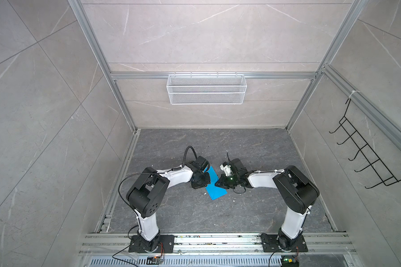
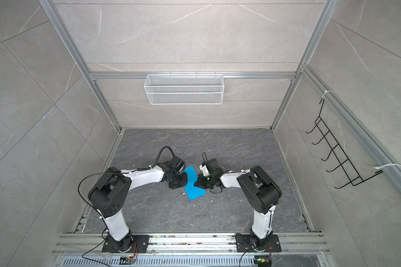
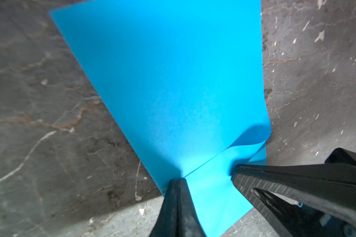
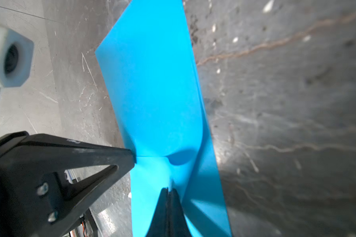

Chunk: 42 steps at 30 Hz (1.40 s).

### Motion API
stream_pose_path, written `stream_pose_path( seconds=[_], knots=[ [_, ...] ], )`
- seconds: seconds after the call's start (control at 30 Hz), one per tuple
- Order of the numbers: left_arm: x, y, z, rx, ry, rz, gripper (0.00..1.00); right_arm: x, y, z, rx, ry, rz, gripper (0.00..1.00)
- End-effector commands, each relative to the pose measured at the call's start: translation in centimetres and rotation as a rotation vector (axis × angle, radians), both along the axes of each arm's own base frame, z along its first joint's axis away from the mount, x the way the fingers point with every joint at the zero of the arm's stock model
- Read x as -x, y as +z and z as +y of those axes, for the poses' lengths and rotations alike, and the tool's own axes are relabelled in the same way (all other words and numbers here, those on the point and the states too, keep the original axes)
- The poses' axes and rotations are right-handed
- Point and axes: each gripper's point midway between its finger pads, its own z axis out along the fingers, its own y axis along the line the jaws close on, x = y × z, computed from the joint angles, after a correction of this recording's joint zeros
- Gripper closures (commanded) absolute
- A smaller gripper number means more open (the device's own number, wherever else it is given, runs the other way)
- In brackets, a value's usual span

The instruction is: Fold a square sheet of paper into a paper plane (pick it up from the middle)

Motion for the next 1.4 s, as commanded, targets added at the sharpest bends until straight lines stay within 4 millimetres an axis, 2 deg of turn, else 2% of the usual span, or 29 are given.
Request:
stream_pose_path(
  seconds=[0.0, 0.2, 0.47, 0.67, 0.93, 1.03, 1.17, 1.27, 1.37],
  knots=[
    [2.2, -3.2, 3.5, -0.174, -0.005, 0.092, 1.0, 0.4, -0.4, -1.5, 0.07, 0.001, -0.023, 0.98],
    [2.2, -3.1, 3.5, -0.173, -0.006, 0.09, 1.0, -0.3, 2.9, 0.4, -0.022, 0.059, -0.086, 0.98],
    [2.2, -3.1, 3.4, -0.17, -0.005, 0.091, 1.0, -1.4, 1.4, 1.5, -0.048, 0.049, -0.039, 0.98],
    [2.3, -3.1, 3.5, -0.172, -0.006, 0.093, 1.0, -1.9, -0.3, 0.4, -0.004, 0.01, -0.015, 0.98],
    [2.4, -3.2, 3.7, -0.176, -0.006, 0.092, 1.0, -2.8, -1.3, -2.9, 0.029, -0.076, 0.005, 0.99],
    [2.3, -3.1, 3.6, -0.175, -0.008, 0.091, 1.0, -3.2, -0.4, -3.6, 0.031, -0.078, -0.026, 0.98],
    [2.2, -3.0, 3.5, -0.17, -0.009, 0.089, 1.0, -3.1, 2.3, -3.4, 0.008, -0.054, -0.092, 0.98],
    [2.1, -2.9, 3.4, -0.166, -0.01, 0.086, 1.0, -2.6, 3.5, -2.6, -0.025, -0.022, -0.11, 0.98],
    [2.1, -2.9, 3.3, -0.166, -0.01, 0.086, 1.0, -1.7, 3.5, -1.2, -0.059, 0.018, -0.093, 0.98]
  ],
)
